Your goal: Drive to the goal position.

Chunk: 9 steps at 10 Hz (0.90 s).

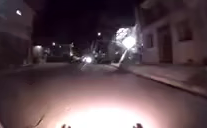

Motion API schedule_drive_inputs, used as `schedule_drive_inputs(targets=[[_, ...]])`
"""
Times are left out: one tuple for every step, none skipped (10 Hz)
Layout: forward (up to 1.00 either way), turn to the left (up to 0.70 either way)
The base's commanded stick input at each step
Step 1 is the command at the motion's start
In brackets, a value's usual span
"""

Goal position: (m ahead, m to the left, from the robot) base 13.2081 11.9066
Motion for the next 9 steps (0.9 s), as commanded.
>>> schedule_drive_inputs(targets=[[0.60, 0.00], [0.60, 0.00], [0.60, 0.00], [0.60, 0.00], [0.60, 0.00], [0.60, 0.00], [0.60, 0.00], [0.60, 0.00], [0.60, 0.00]])
